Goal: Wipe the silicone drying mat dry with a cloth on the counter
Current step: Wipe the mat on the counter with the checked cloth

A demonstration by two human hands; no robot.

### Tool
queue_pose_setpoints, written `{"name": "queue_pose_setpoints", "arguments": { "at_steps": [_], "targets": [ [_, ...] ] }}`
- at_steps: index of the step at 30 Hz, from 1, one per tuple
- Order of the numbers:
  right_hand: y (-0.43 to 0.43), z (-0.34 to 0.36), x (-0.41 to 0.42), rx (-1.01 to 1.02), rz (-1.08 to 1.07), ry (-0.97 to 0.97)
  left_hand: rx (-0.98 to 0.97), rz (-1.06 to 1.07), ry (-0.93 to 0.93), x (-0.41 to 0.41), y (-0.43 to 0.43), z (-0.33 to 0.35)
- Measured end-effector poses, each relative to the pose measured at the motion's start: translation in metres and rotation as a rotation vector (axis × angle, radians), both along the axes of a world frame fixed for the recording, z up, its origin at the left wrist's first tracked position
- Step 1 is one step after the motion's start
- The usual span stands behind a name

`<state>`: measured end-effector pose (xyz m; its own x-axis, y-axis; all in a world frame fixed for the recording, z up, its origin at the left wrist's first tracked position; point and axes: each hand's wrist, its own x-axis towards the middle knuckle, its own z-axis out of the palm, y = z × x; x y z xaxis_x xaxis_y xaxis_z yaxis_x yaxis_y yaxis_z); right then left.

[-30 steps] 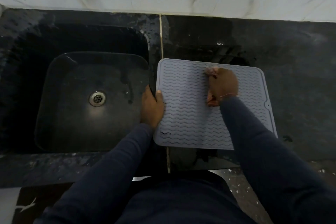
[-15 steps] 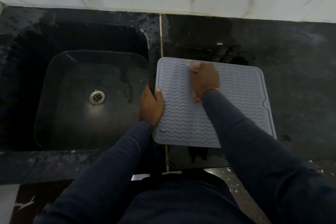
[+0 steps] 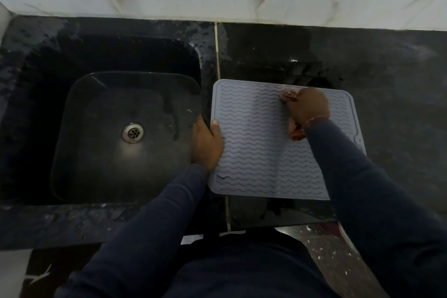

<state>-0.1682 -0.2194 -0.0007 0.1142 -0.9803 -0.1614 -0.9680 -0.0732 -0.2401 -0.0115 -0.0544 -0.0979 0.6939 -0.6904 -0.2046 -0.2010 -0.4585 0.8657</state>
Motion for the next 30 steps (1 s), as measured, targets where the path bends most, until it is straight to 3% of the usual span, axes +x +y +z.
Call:
{"name": "queue_pose_setpoints", "arguments": {
  "at_steps": [3, 8, 11, 14, 16, 21, 25, 27, 30],
  "targets": [
    [0.044, -0.008, 0.059, -0.029, 0.205, -0.052, 0.023, -0.011, 0.012, 0.003, 0.0, -0.003],
    [0.054, 0.0, 0.109, 0.14, 0.594, -0.118, 0.014, -0.004, -0.012, 0.003, -0.001, -0.001],
    [0.025, 0.003, 0.064, 0.119, 0.42, -0.181, 0.024, -0.008, 0.004, 0.004, 0.0, -0.003],
    [0.012, 0.0, 0.006, 0.011, 0.11, -0.039, 0.027, -0.006, -0.005, 0.002, 0.0, -0.005],
    [0.03, -0.009, 0.013, -0.015, 0.098, -0.002, 0.034, -0.004, -0.006, 0.002, -0.001, -0.005],
    [0.077, -0.018, 0.093, -0.013, 0.307, -0.133, 0.035, -0.005, -0.02, 0.002, -0.001, -0.004],
    [0.057, -0.004, 0.079, 0.176, 0.484, -0.201, 0.011, 0.0, -0.011, 0.001, 0.002, -0.005],
    [0.038, 0.001, 0.044, 0.166, 0.348, -0.19, 0.009, -0.02, 0.008, 0.001, 0.003, -0.005],
    [0.02, 0.001, -0.002, 0.046, 0.053, -0.015, 0.007, 0.006, -0.005, 0.001, 0.0, -0.004]
  ]
}}
